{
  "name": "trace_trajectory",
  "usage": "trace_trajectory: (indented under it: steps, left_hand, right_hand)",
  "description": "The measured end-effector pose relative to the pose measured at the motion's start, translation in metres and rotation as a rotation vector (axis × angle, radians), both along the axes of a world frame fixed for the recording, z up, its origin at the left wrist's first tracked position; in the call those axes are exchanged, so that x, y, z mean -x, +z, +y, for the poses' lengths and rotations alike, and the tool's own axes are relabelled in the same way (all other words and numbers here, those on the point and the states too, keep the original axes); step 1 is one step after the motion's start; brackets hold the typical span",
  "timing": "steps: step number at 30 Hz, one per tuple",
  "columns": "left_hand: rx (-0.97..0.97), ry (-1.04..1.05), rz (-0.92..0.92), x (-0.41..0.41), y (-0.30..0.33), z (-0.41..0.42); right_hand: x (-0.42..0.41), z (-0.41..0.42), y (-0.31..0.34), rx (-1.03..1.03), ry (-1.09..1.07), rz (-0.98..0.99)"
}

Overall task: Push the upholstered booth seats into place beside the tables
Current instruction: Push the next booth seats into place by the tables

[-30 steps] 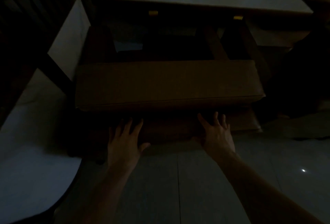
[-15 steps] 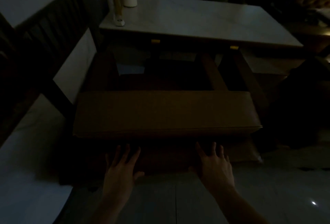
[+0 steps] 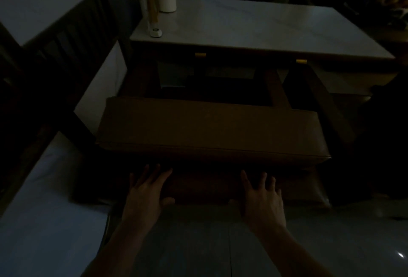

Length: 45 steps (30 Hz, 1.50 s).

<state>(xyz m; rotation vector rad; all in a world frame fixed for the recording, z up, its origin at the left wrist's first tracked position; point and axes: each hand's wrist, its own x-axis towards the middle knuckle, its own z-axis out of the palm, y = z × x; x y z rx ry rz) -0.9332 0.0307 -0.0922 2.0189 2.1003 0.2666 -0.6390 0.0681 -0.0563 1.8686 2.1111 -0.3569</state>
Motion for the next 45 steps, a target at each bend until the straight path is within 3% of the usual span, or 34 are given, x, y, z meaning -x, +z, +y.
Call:
trace_trajectory:
  steps: [8, 13, 28, 45]
  left_hand:
    - [0.0, -0.026, 0.027, 0.003, 0.01, 0.004]
    - [0.008, 0.012, 0.103, 0.004, 0.012, 0.001]
    - [0.014, 0.086, 0.104, 0.005, 0.003, -0.004]
    - [-0.075, 0.096, -0.017, -0.015, 0.008, -0.017]
  right_hand:
    - [-0.027, 0.006, -0.002, -0.153, -0.025, 0.048]
    - [-0.047, 0.015, -0.012, -0.117, -0.025, 0.091]
    - [-0.054, 0.02, -0.02, -0.136, 0.013, 0.181]
    - [-0.068, 0.023, -0.02, -0.114, -0.01, 0.177]
